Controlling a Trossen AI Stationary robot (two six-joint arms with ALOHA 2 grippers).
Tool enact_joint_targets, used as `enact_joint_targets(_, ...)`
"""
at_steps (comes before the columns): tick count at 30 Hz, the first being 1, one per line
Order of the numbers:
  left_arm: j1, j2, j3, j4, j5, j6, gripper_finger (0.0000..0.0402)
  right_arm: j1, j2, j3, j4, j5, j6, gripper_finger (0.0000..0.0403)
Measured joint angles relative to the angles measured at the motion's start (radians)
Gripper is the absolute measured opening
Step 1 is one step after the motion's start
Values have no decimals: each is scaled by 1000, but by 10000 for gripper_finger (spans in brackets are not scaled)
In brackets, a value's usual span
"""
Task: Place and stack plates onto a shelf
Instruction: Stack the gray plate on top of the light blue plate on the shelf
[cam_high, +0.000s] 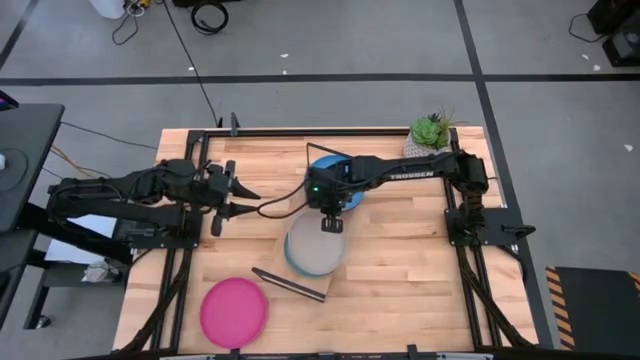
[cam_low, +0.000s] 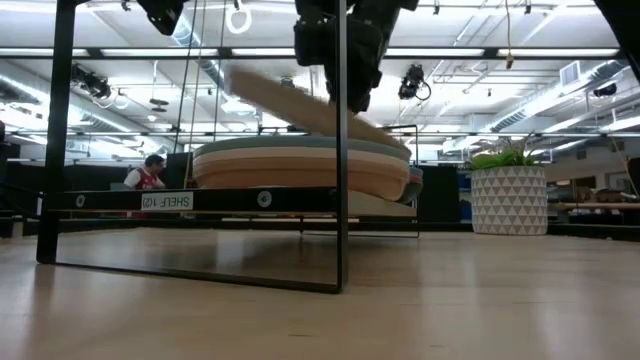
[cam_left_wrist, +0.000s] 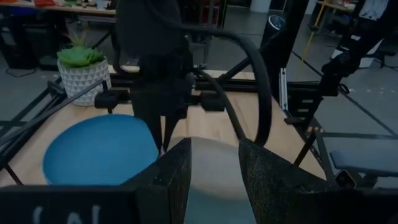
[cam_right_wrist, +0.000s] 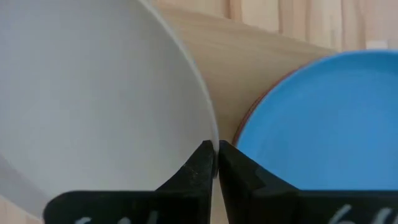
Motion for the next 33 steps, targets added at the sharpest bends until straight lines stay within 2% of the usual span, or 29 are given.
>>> enact_joint_targets(5,0,0,0,-9,0,-1,141,-2,2,0,57,-21,-34,60)
enact_joint_targets(11,0,0,0,-26,0,27,141,-2,-30,3,40,-20,-20,97)
enact_joint_targets(17,0,0,0,-61,0,29,141,44,-64,4,-105,-22,-20,101)
enact_joint_targets(20,0,0,0,-108,0,23,141,101,-66,-12,-109,-14,-28,100)
enact_joint_targets(23,0,0,0,-157,0,6,141,163,-66,-50,-73,53,-36,100)
enact_joint_targets(28,0,0,0,-211,1,-35,141,254,-66,-119,-16,222,-28,100)
enact_joint_targets(33,0,0,0,-215,1,-56,141,303,-66,-181,29,267,-19,100)
